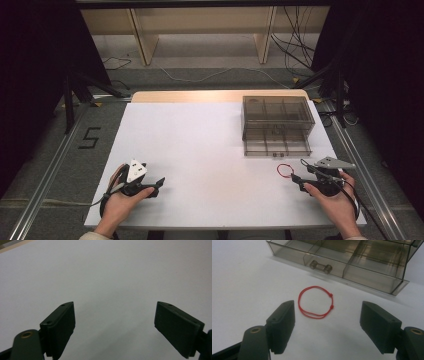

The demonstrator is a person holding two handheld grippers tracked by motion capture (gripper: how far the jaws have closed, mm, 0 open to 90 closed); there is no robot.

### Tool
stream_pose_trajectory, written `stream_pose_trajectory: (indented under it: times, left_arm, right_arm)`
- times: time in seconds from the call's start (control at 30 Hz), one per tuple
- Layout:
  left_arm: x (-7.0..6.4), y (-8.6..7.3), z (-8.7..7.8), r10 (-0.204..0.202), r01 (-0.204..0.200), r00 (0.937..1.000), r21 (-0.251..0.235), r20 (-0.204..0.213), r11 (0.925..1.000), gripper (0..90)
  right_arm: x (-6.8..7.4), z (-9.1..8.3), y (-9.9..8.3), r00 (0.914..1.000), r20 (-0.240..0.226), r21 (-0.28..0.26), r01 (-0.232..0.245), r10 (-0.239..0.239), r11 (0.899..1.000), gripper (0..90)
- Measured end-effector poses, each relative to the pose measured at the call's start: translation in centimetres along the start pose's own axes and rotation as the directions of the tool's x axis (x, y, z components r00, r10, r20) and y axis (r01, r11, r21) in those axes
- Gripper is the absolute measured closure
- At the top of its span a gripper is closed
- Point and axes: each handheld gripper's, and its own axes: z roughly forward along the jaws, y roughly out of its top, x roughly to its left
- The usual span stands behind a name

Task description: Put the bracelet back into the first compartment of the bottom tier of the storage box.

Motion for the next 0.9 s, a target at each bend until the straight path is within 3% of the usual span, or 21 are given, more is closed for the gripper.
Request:
stream_pose_trajectory:
  times: [0.2, 0.4, 0.6, 0.9]
  left_arm:
    - [0.0, 0.0, 0.0, 0.001, -0.001, 1.0000, -0.001, -0.001, 1.0000, 16.7]
    - [0.0, 0.1, 0.1, 0.004, -0.004, 1.0000, 0.002, 0.003, 1.0000, 16.7]
    - [-0.1, 0.2, 0.3, 0.004, -0.004, 1.0000, 0.003, 0.008, 1.0000, 16.7]
    - [0.0, 0.2, 0.4, 0.008, -0.009, 0.9999, 0.005, 0.010, 1.0000, 16.8]
  right_arm:
    - [-0.2, -0.2, 0.1, 0.9999, 0.011, -0.004, 0.002, -0.002, 1.000, 31.8]
    - [-0.6, -0.3, 0.5, 0.9995, 0.030, -0.005, 0.005, -0.005, 1.000, 40.7]
    - [-0.9, 0.6, 1.1, 0.9993, 0.027, 0.037, 0.026, -0.027, 0.999, 53.1]
    - [-1.4, 2.2, 2.2, 0.9986, 0.020, 0.083, 0.047, -0.049, 0.995, 62.1]
